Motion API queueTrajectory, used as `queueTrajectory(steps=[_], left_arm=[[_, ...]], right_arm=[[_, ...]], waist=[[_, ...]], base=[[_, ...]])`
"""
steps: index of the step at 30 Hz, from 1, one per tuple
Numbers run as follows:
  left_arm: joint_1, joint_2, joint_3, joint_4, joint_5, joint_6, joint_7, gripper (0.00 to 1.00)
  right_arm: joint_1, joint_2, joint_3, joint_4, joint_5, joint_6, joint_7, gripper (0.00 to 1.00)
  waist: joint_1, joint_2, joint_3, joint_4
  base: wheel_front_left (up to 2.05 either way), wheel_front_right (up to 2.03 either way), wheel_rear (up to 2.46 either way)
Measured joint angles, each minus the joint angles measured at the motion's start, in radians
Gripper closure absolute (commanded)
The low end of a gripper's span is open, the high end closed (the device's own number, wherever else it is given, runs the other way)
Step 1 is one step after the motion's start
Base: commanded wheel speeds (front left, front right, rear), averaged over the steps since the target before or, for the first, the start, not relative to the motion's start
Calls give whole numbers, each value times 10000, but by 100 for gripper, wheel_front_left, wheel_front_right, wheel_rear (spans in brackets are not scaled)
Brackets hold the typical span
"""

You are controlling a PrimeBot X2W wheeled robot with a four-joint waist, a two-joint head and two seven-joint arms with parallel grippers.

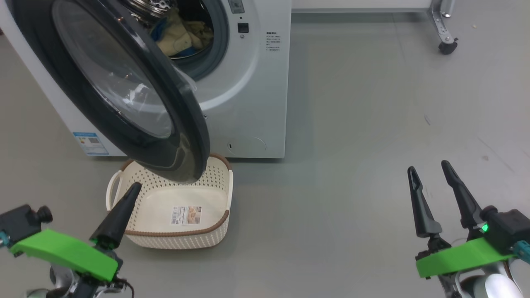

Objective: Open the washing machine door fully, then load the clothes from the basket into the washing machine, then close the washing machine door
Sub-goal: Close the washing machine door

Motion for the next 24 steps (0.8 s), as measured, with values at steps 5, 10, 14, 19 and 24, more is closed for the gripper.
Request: queueTrajectory(steps=[5,10,14,19,24], left_arm=[[588,472,-755,326,1379,0,-2479,100],[777,1078,-1440,974,3340,0,-4165,100],[863,903,-1526,1691,4374,2,-5294,100],[863,706,-1490,2023,6065,207,-5603,100],[1080,240,-1250,1896,7346,276,-5622,0]], right_arm=[[196,12,-111,-123,-17,0,82,0],[362,38,-155,-155,-19,0,109,0],[477,71,-159,-207,-33,0,111,0],[478,92,-123,-207,-29,0,111,0],[478,111,-56,-199,-29,0,111,0]], waist=[[0,0,-251,309],[0,0,-387,490],[0,0,-449,617],[0,0,-485,719],[0,0,-502,757]], base=[[0,0,0],[0,0,0],[0,0,0],[0,0,0],[0,0,0]])
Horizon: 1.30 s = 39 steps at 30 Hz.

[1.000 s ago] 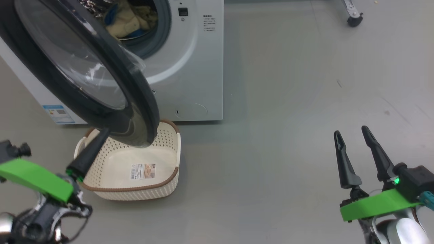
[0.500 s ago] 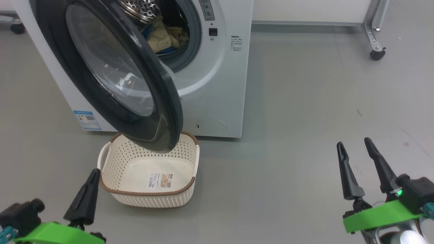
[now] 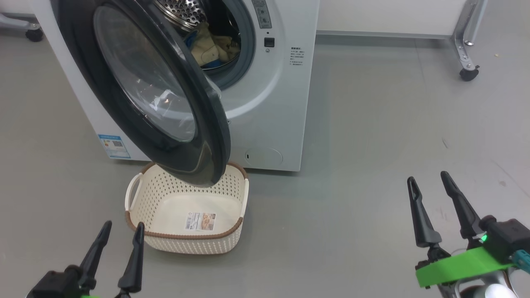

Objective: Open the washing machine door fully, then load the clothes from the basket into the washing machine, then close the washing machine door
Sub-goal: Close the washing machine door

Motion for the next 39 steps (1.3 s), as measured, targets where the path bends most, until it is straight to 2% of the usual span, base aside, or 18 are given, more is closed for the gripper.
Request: queueTrajectory(steps=[2,8,12,18,39], left_arm=[[212,-92,82,61,345,-4,-10,0],[408,-562,347,307,437,-188,-10,0],[408,-608,462,337,499,-268,-10,0],[408,-882,483,347,169,-278,-10,0],[405,-819,173,360,23,-280,-10,0]], right_arm=[[0,0,0,15,0,0,0,0],[2,15,10,96,4,0,0,0],[2,25,12,151,6,0,-2,0],[2,46,12,205,17,0,-2,0],[2,50,0,265,36,0,0,0]], waist=[[0,0,0,0],[0,0,-14,9],[0,0,-18,-2],[0,0,-11,-25],[0,0,32,33]], base=[[0,0,0],[0,0,0],[0,0,0],[0,0,0],[0,0,0]])
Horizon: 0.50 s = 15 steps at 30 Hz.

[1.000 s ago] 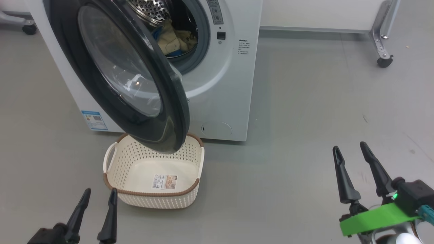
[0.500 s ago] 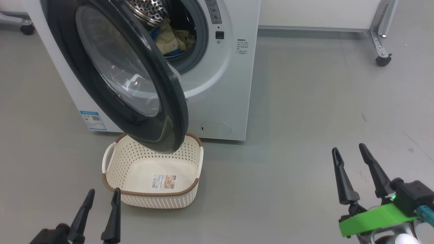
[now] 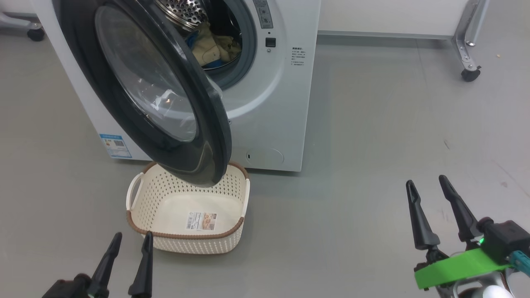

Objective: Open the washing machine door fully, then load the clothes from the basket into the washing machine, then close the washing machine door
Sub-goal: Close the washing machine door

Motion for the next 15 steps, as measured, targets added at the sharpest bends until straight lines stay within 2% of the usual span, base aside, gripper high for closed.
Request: queueTrajectory(steps=[2,4,5,11,15], left_arm=[[-4,6,-19,4,0,0,0,0],[-20,12,-56,12,0,0,0,0],[-36,12,-92,33,0,0,0,0],[-194,12,-401,150,0,0,0,0],[-458,8,-587,211,-6,0,0,0]], right_arm=[[0,0,-10,4,6,0,0,2],[0,13,-138,4,0,0,-2,84],[0,17,-186,6,-6,0,-2,100],[-95,48,-259,0,-25,0,-2,100],[-646,-199,82,73,98,0,-12,100]], waist=[[0,0,17,19],[0,0,48,58],[0,0,65,92],[0,0,213,400],[0,0,395,699]], base=[[0,0,0],[0,0,0],[0,0,0],[0,0,0],[0,0,0]])
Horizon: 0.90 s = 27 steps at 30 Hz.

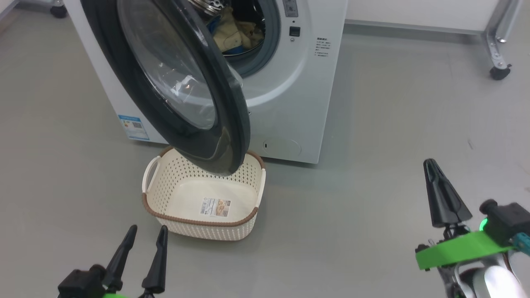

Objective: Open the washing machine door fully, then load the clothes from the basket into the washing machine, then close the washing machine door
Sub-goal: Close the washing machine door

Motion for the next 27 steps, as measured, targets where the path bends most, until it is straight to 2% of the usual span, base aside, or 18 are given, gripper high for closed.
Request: queueTrajectory(steps=[6,13,17,23,27], left_arm=[[-409,-12,-391,104,-167,-29,0,0],[-956,-111,-838,167,-173,-31,0,0],[-1267,-194,-1066,293,-236,-31,0,0],[-1499,-405,-1285,399,-238,-31,-2,0],[-1529,-462,-1404,443,-238,-31,0,0]], right_arm=[[-1392,-711,855,341,71,0,-19,100],[-3651,-1498,2729,717,456,0,-92,100],[-4847,-1806,4167,1273,970,0,-115,100],[-6156,-1877,5917,2439,1762,0,-136,100],[-6587,-1804,6357,3198,2142,0,-136,100]], waist=[[0,0,293,502],[1,0,836,1337],[1,0,1164,1883],[3,0,1573,2747],[3,0,1751,3273]], base=[[0,0,0],[0,0,0],[0,0,0],[0,0,0],[0,0,0]])
